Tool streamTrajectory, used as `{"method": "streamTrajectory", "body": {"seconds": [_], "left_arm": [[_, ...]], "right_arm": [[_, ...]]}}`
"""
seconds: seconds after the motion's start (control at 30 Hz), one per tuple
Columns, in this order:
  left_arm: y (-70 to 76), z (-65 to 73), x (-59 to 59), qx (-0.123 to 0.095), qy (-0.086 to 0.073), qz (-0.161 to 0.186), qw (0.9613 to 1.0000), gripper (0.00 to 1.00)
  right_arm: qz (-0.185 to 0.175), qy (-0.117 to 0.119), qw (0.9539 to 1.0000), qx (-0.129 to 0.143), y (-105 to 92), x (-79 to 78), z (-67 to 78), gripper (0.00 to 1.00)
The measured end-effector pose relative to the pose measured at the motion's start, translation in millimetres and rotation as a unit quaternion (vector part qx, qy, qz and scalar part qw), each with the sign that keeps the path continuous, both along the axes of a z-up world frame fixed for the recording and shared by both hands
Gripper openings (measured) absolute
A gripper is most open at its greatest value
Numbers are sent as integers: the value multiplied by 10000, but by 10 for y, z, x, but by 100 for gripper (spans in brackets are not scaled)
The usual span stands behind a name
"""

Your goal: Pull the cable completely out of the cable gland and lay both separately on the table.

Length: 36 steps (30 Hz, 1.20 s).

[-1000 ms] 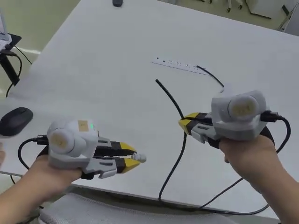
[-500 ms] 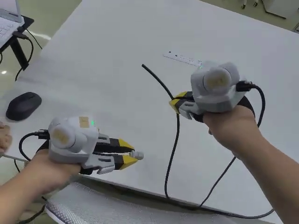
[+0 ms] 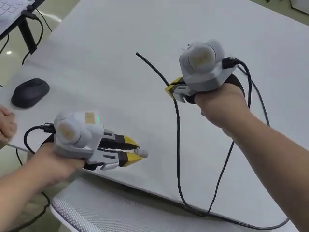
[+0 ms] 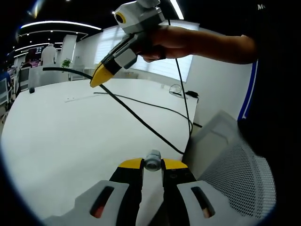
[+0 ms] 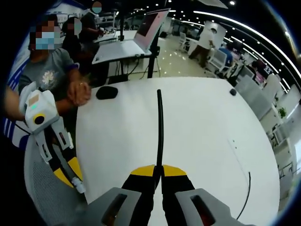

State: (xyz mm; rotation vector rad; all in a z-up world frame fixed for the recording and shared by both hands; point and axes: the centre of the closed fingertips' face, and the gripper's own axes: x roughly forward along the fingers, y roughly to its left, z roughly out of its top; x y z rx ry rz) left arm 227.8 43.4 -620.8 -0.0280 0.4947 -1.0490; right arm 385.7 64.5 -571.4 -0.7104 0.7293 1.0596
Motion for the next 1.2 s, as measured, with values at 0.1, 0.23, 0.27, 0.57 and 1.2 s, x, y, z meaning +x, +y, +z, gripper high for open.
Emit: {"method": "streamTrajectory", "body": {"seconds": [0.1, 0.23, 0.27, 0.57, 1.2], "left_arm": [[7, -50, -5, -6, 48, 11, 10000, 16], [38, -127, -25, 9, 131, 34, 9999, 16], [48, -148, -27, 11, 151, 38, 9999, 16], [152, -390, -74, 54, 320, 73, 9994, 16], [360, -713, 105, 213, 322, 508, 9980, 16]], "right_arm": [[123, 74, 9999, -80, 115, 72, -137, 0], [295, 342, 9988, -183, 310, 39, -300, 0], [305, 386, 9986, -193, 348, 44, -341, 0], [731, 678, 9927, -686, 590, -124, -765, 0], [887, 1184, 9845, -942, 773, -293, -1213, 0]]}}
